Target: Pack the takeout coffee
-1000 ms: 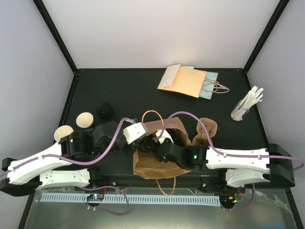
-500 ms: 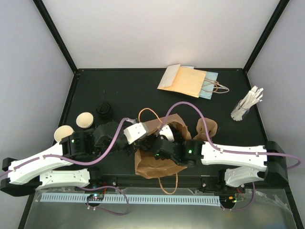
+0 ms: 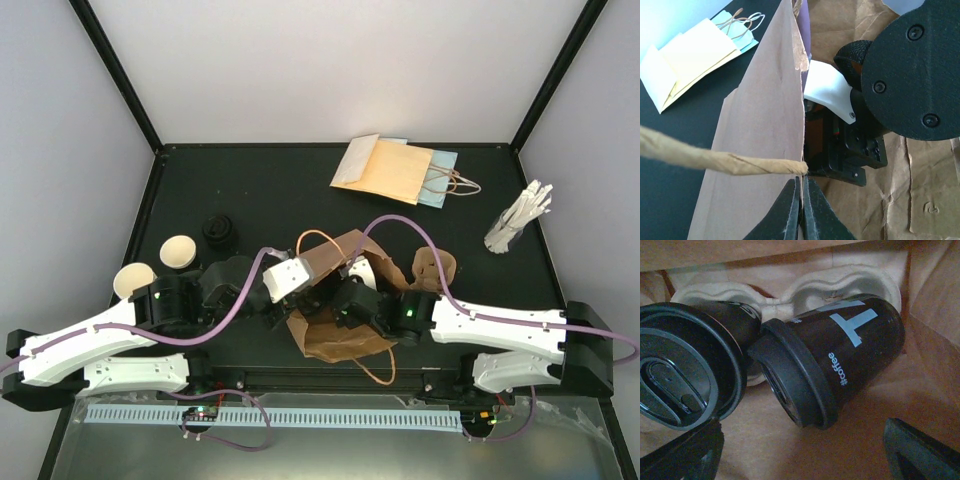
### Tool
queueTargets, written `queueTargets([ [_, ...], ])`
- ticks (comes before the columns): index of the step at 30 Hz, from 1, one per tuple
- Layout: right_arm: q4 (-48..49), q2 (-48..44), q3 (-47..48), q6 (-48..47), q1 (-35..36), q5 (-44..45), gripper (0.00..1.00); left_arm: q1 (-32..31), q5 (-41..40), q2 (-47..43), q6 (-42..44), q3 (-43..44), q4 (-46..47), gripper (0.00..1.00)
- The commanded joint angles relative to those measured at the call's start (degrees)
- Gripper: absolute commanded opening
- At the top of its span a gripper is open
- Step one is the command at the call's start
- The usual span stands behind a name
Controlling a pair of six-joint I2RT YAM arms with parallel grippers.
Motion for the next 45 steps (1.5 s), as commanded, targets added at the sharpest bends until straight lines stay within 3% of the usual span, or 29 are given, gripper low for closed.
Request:
queueTargets([
  [1,5.55,-1.24,-2.45,-0.97,-0.76,-0.04,0.87,-0.32,3.06,-0.2,0.07,0.19,3.28,0.02],
  [8,12.81,-0.67,-6.08,-5.2,-0.92,-2.2,0.81,-0.32,5.27,-0.16,0.89,-0.13,3.23,0.02],
  [16,9.26,0.26,-6.78,-9.89,-1.24,-0.93,0.81,-0.32,6.28,-1.34,0.5,-1.66,2.0,0.02],
  [24,5.4,6.26,-6.08,-0.78,13.47,10.37,0.81,-0.27,1.78,-3.45,-0.77,-2.55,1.06,0.02],
  [31,0.4,16.53,0.25,4.23,22.11,14.31,0.83,-0.32,4.07,-3.5,1.51,-2.79,-2.34,0.01],
  [34,1.01,15.29,-0.23,2.63,22.23,14.53,0.84,-0.32,6.18,-3.91,2.55,-3.55,-3.42,0.02],
  [45,-1.02,7.14,-2.71,-10.81,21.94,15.27,0.86,-0.3,0.67,-6.58,1.96,-3.67,-4.65,0.02],
])
